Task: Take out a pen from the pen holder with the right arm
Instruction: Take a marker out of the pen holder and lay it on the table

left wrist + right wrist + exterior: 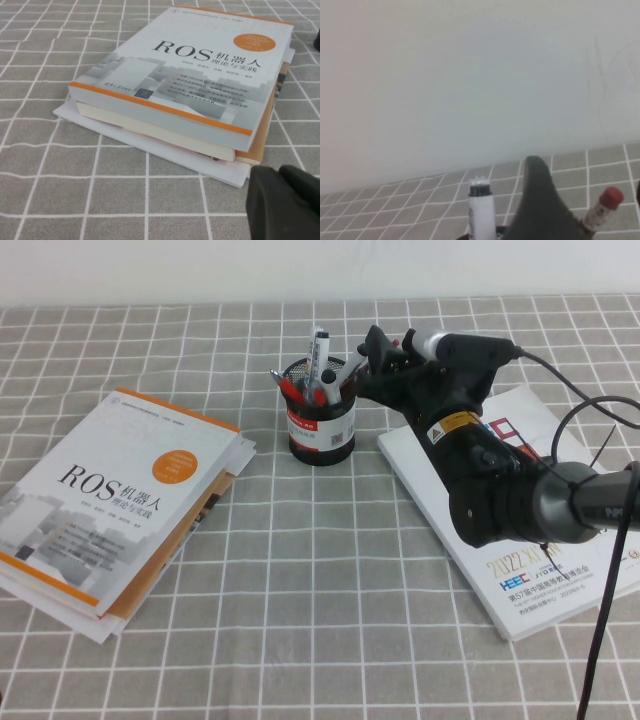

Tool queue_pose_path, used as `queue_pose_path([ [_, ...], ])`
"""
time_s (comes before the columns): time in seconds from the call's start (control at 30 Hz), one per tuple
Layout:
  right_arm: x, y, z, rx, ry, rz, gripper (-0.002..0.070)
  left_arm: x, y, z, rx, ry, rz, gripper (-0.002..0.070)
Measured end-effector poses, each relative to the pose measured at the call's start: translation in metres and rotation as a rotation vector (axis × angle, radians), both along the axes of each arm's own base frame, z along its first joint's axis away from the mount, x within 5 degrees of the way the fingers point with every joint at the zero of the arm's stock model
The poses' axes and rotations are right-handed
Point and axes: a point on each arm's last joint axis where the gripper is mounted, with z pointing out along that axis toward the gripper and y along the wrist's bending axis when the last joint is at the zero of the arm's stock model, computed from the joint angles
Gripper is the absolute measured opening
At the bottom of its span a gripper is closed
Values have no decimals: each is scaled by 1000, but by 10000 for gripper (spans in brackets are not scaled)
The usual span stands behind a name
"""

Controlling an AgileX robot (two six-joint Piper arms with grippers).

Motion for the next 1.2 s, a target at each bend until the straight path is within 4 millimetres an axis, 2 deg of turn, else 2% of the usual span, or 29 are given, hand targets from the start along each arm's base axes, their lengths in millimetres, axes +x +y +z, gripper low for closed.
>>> queue_pose_path([
  [0.17,0,0,-2,-1,7,-3,349,0,0,0,0,0,0,-3],
  [0.47,2,1,-18,16,54,-1,349,0,0,0,0,0,0,-3],
  [1.2,9,3,-5,63,21,-12,347,0,0,0,0,0,0,-3],
])
